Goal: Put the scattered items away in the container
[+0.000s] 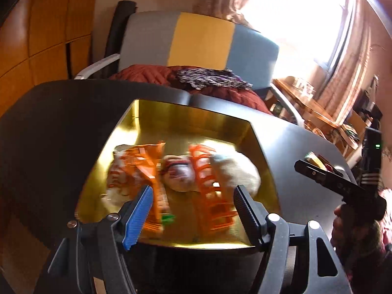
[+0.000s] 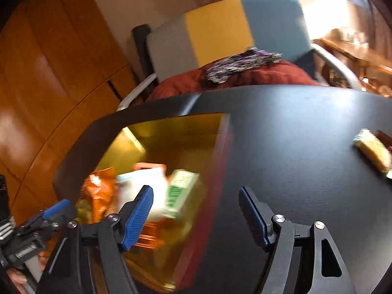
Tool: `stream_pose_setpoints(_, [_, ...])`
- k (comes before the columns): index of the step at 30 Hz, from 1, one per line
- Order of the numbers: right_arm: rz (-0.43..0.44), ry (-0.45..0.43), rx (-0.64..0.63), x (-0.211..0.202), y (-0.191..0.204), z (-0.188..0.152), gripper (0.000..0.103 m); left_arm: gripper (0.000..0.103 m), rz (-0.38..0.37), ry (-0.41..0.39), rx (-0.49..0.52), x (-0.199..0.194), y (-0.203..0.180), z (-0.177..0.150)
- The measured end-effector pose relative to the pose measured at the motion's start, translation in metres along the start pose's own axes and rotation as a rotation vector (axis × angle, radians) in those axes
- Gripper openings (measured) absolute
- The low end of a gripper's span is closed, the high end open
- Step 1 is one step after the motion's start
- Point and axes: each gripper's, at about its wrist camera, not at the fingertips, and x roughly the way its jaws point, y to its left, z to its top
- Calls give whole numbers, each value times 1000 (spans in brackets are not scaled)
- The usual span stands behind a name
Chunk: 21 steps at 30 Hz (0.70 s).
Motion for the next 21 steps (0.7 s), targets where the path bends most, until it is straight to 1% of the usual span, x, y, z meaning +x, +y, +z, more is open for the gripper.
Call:
stream_pose_setpoints(3, [-128, -7, 63, -5, -60, 4, 74, 70, -43, 22, 53, 7, -26, 2])
stream_pose_setpoints(5, [-216, -12, 67, -8, -95, 10, 74, 70, -71, 35, 91, 11, -43, 3])
stream_pose_setpoints(9, [-323, -6, 84, -8, -155, 34, 74, 70, -129, 74, 153, 23, -77, 3])
stream_pose_setpoints(12, [-359, 3, 93, -3, -187, 54, 74, 70, -160, 108, 208, 31, -101, -2])
stream_pose_setpoints(15, [-382, 20, 97, 10, -209, 70, 74, 70, -187, 144, 250, 40, -119, -6])
stream_pose_setpoints(19, [-400, 59, 111, 30, -228, 79, 74, 70, -203, 182, 276, 51, -134, -11])
stream_pose_setpoints(21, [-413, 90, 121, 40, -232, 77, 73, 70, -210, 190, 284, 54, -140, -11])
